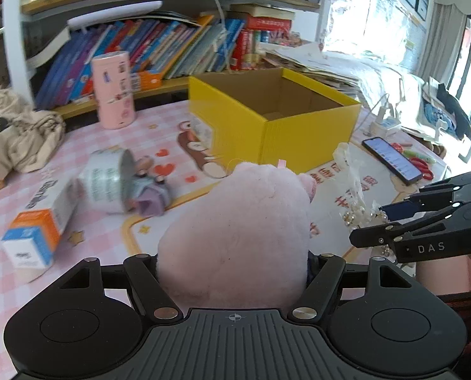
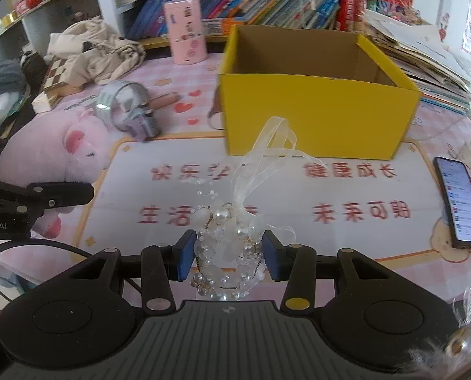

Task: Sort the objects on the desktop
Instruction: 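Carry the pig in the left gripper and bracelet in the right toward the yellow box, then lower the pig and the bracelet with both grippers into the yellow box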

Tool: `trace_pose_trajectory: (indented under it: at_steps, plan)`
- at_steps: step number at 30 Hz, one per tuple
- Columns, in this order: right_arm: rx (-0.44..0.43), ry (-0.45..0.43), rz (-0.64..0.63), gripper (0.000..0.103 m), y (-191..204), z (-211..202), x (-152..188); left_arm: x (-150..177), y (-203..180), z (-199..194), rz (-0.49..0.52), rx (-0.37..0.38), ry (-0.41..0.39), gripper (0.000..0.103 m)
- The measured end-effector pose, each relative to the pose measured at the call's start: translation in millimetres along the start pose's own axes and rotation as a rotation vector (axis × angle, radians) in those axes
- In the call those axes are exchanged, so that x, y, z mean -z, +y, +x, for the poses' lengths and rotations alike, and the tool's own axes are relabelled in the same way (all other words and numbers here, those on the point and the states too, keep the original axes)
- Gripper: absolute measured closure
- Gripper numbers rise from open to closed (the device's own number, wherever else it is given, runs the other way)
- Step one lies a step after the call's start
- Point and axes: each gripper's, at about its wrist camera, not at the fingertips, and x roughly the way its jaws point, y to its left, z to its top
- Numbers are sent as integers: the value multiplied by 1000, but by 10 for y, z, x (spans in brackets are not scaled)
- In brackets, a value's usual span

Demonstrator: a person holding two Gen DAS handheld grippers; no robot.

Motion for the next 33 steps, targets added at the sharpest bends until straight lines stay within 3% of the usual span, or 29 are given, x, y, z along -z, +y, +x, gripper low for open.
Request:
trace_pose_trajectory:
  at_steps: [10,21,26,33]
  plan:
    - [-34,-27,-18,61,-625,-74,-268,-432,-452,272,15,-9,-25,31]
    - [-115,-200,-151,61,-1106,-159,-956,-1059,-682,519,8,-73,-112,31]
    - [-140,-226,-231,60,-1287,25,-1334,-1293,-660,749,3,-112,-109,31]
    - [-151,-177,-359,60,-1442,534,-1775,-1677,-608,1184,41,-147,-75,31]
